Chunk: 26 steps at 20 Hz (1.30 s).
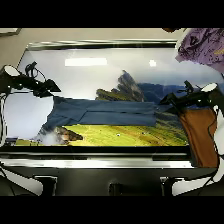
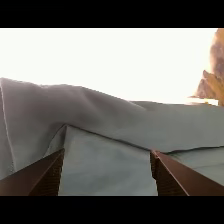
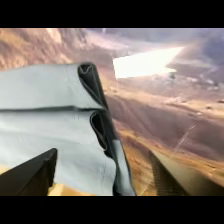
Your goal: Fold the clothes and pants, and hang the long-sleeved shirts on hangers.
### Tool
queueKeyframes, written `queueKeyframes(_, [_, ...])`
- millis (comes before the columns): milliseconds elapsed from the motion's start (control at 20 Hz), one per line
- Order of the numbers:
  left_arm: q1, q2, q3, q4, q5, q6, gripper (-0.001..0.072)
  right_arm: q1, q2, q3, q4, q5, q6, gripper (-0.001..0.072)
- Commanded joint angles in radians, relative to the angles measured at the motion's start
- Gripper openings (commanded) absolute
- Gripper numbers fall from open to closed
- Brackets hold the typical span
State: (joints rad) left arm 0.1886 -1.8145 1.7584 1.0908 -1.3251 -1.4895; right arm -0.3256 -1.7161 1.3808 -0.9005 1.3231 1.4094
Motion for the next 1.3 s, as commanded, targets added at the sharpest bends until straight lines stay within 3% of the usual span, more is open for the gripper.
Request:
queueKeyframes(0, [0.003,0.020,0.035,0.002,-0.018,-0.007,0.0619,-0.013,-0.048,0.001,0.076,0.042,-0.055,0.0663])
queueKeyframes(550, [0.003,0.020,0.035,0.002,-0.019,-0.029,0.0618,0.102,-0.156,0.000,0.076,0.000,-0.080,0.0644])
queueKeyframes(600, [0.003,0.020,0.035,0.002,-0.019,-0.029,0.0618,0.114,-0.161,0.000,0.072,-0.002,-0.080,0.0613])
queueKeyframes(700, [0.003,0.020,0.035,0.001,-0.019,-0.029,0.0618,0.137,-0.161,0.001,0.069,-0.006,-0.081,0.0376])
queueKeyframes(800, [0.003,0.020,0.035,-0.008,-0.021,-0.030,0.0611,0.143,-0.154,0.001,0.074,-0.002,-0.082,0.0027])
queueKeyframes(900, [0.000,0.020,0.034,-0.027,-0.021,-0.060,0.0579,0.142,-0.113,0.009,0.047,0.001,-0.073,0.0031])
queueKeyframes(950, [-0.006,0.019,0.034,-0.045,-0.021,-0.066,0.0395,0.142,-0.089,0.025,0.010,0.014,-0.043,0.0030])
queueKeyframes(1000, [-0.019,0.017,0.034,-0.064,-0.021,-0.066,0.0094,0.142,-0.061,0.047,-0.031,0.040,-0.005,0.0030])
queueKeyframes(1050, [-0.039,0.016,0.034,-0.077,-0.016,-0.066,0.0015,0.142,-0.035,0.070,-0.068,0.073,0.028,0.0030])
queueKeyframes(1250, [-0.187,-0.014,0.034,-0.106,0.015,-0.138,0.0015,0.142,0.067,0.175,-0.221,0.196,0.167,0.0030])
